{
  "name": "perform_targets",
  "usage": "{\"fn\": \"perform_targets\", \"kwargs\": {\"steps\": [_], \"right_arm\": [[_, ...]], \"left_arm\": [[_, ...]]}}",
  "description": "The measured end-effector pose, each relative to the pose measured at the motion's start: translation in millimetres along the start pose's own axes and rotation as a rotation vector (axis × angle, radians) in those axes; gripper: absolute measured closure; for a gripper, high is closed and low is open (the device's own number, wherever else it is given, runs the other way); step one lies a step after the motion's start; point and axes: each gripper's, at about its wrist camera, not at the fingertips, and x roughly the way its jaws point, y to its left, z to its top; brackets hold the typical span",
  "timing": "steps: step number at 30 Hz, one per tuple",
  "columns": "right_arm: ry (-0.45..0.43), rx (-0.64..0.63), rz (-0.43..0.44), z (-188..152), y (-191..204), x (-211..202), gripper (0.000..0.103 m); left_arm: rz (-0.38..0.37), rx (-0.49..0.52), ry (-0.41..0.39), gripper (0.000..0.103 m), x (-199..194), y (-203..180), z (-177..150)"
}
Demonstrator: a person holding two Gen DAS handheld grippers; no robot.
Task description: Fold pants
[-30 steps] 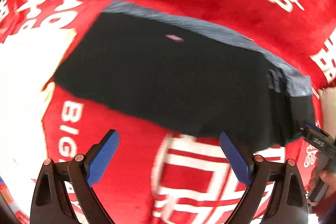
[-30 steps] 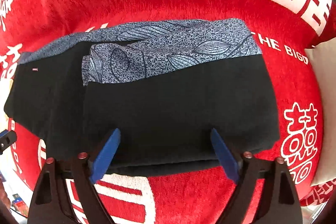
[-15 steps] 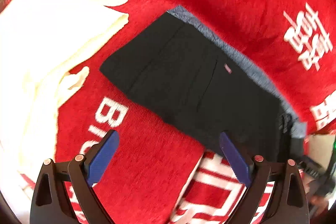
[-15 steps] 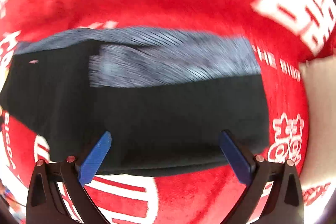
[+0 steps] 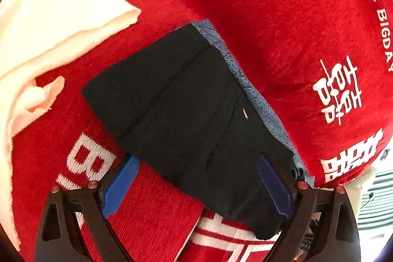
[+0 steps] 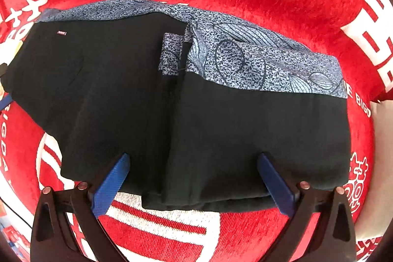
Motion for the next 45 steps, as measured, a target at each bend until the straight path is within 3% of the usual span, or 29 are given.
{"fn": "perform_targets", "kwargs": {"steps": [12,17,19,20,21,22,24,27,29,33,38,40,45], "right_arm": [[-0.007,0.008,-0.01,-21.6,11.3,-0.4,0.0],[-0.01,0.006,-0.009,-20.5,6.1,-4.1,0.0],[-0.016,0.004,-0.008,-22.4,6.1,-3.4,0.0],[-0.019,0.003,-0.009,-23.5,6.6,-2.8,0.0],[-0.02,0.002,-0.01,-24.1,6.9,-3.2,0.0],[-0.019,0.002,-0.01,-23.9,7.4,-3.8,0.0],[-0.015,0.002,-0.01,-23.6,7.3,-5.2,0.0],[-0.019,-0.017,-0.03,-21.3,10.9,-16.5,0.001],[-0.035,-0.024,-0.024,-18.2,12.4,-29.3,0.001],[-0.03,0.005,0.09,5.0,14.7,-61.7,0.001],[0.045,-0.039,0.267,72.9,43.3,-85.3,0.001],[0.095,-0.096,0.335,103.5,75.0,-91.3,0.001],[0.221,-0.249,0.403,167.6,170.2,-90.0,0.0]], "left_arm": [[-0.067,0.038,-0.066,0.006,-0.9,-24.8,5.0],[-0.02,0.01,-0.038,0.006,19.2,-18.3,8.9],[0.044,0.031,-0.027,0.007,24.6,-27.8,10.1],[0.079,0.04,-0.025,0.01,26.4,-32.2,9.9],[0.146,0.055,-0.027,0.022,28.2,-37.9,9.6],[0.201,0.068,-0.025,0.041,29.9,-41.3,9.6],[0.294,0.081,-0.015,0.063,30.9,-43.5,11.2],[0.291,0.069,0.005,0.07,29.5,-46.3,13.9],[0.346,0.144,-0.007,0.072,29.4,-61.1,10.6],[0.476,0.342,-0.067,0.072,29.1,-101.2,-7.1],[0.562,0.523,-0.105,0.072,35.2,-128.3,-25.9],[0.573,0.546,-0.107,0.072,36.4,-130.0,-28.8],[0.586,0.566,-0.105,0.072,42.3,-131.8,-30.7]]}}
